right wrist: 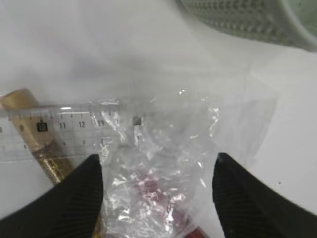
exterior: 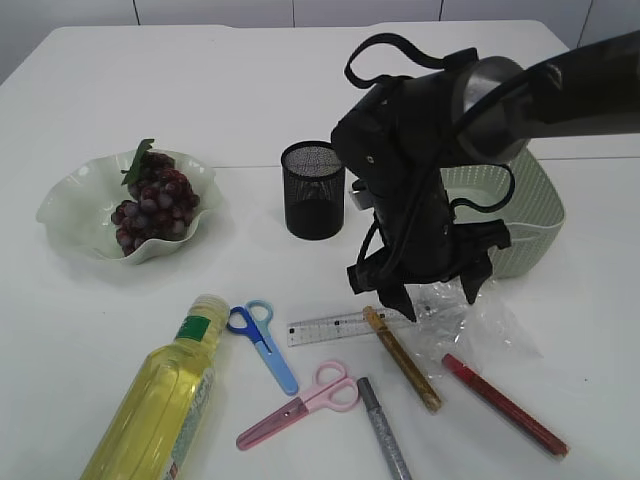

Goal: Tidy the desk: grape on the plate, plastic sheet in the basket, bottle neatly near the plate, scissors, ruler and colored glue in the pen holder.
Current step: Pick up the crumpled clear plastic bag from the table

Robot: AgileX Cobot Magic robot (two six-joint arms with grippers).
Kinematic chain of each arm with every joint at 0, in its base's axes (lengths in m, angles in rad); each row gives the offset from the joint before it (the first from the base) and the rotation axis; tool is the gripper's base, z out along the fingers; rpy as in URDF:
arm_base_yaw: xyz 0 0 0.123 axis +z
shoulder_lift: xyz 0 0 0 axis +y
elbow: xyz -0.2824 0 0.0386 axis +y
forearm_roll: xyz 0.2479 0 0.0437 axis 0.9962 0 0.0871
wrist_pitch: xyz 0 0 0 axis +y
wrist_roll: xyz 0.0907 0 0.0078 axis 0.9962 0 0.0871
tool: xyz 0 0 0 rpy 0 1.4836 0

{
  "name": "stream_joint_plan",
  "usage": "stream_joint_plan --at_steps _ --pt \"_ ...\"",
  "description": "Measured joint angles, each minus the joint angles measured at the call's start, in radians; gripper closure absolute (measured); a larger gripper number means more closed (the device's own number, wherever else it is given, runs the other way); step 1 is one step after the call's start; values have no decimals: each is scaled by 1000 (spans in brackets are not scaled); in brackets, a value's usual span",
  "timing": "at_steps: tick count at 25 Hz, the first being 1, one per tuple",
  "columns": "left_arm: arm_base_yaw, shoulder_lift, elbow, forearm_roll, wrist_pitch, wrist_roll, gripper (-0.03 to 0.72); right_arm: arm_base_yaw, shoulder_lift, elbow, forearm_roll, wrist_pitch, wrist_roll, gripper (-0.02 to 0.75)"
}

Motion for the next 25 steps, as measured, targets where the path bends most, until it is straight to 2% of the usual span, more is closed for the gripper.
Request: stream_joint_plan --at_steps 16,21,25 --pt "0 0 0 0 0 2 282 0 0 0 22 -1 0 244" --pt "0 0 0 0 0 2 282 0 0 0 22 -1 2 281" --pt "0 0 0 0 0 4 282 0 0 0 22 -1 2 363"
